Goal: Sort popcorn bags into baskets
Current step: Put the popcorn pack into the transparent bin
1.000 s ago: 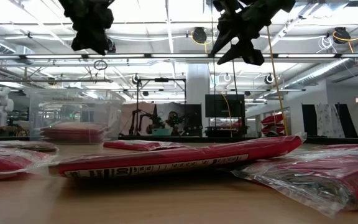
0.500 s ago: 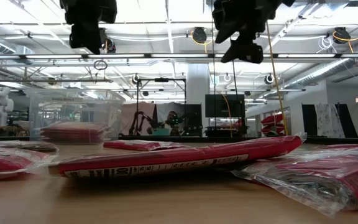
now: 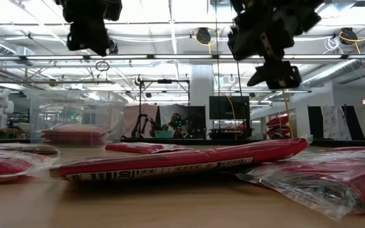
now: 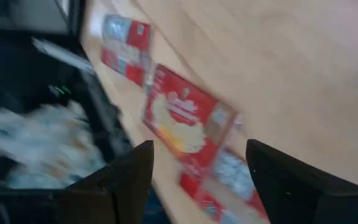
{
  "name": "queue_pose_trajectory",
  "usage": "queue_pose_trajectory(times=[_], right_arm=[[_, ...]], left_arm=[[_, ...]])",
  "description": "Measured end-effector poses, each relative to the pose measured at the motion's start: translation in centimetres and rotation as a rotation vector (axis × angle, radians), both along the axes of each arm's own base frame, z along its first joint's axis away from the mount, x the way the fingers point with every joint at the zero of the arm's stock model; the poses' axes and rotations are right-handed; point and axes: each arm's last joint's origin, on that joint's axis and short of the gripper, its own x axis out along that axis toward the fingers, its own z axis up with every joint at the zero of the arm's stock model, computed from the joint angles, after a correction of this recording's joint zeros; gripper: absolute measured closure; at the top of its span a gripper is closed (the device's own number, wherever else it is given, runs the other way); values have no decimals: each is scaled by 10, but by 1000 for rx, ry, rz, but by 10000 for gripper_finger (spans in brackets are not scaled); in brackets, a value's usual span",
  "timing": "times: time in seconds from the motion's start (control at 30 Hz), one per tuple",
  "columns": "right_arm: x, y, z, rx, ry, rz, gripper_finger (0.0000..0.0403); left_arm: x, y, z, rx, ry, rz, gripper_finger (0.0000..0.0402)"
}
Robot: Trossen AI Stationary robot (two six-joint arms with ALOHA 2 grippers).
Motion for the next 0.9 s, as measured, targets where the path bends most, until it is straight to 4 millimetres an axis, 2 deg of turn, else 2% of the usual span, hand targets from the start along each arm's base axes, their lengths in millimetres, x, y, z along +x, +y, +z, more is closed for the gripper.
queue_pose_trajectory(times=[0.13,0.33,0.67,0.9], right_arm=[[-7,7,-20,136,43,-62,152],[-11,24,-37,160,113,-8,137],[19,40,-75,202,68,5,125],[27,44,-101,222,90,26,126]], left_arm=[[-2,-16,-7,-13,25,4,293],[-2,-32,-7,-20,17,20,293],[3,-45,-2,-29,-73,41,293],[2,-45,-3,15,-68,37,293]])
